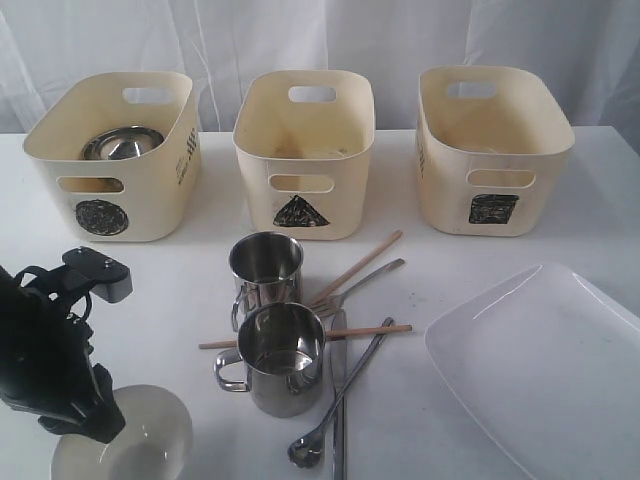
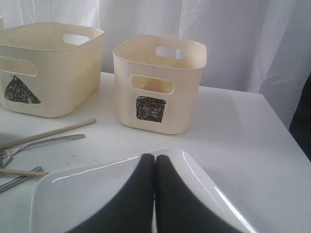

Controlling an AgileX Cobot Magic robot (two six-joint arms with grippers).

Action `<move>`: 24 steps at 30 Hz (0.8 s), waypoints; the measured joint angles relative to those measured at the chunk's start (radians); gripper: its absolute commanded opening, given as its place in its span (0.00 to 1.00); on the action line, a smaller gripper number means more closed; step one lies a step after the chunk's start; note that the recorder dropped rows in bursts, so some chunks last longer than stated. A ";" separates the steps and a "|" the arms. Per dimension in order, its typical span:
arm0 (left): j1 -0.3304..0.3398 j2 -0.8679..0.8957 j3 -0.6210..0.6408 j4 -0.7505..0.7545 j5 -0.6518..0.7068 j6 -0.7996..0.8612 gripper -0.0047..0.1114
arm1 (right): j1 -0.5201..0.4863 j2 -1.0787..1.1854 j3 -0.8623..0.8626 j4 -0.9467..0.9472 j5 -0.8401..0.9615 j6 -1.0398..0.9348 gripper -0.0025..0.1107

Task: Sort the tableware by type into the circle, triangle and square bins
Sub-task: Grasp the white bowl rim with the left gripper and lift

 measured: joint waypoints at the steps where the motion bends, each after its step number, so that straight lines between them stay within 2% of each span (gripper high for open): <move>1: 0.000 0.000 0.000 0.000 0.000 0.000 0.36 | 0.000 0.000 0.000 0.000 0.000 0.000 0.02; 4: 0.000 0.000 0.000 0.000 0.000 -0.008 0.12 | 0.000 0.000 0.000 0.000 0.000 0.000 0.02; 6: 0.000 0.000 0.000 0.000 0.004 -0.011 0.04 | 0.000 0.000 0.000 0.000 0.000 0.000 0.02; 19: 0.000 0.000 0.000 0.002 0.031 -0.014 0.04 | 0.000 0.000 0.000 0.000 0.000 0.000 0.02; 24: -0.002 -0.008 -0.042 0.002 0.054 -0.016 0.04 | 0.000 0.000 0.000 0.000 0.000 0.000 0.02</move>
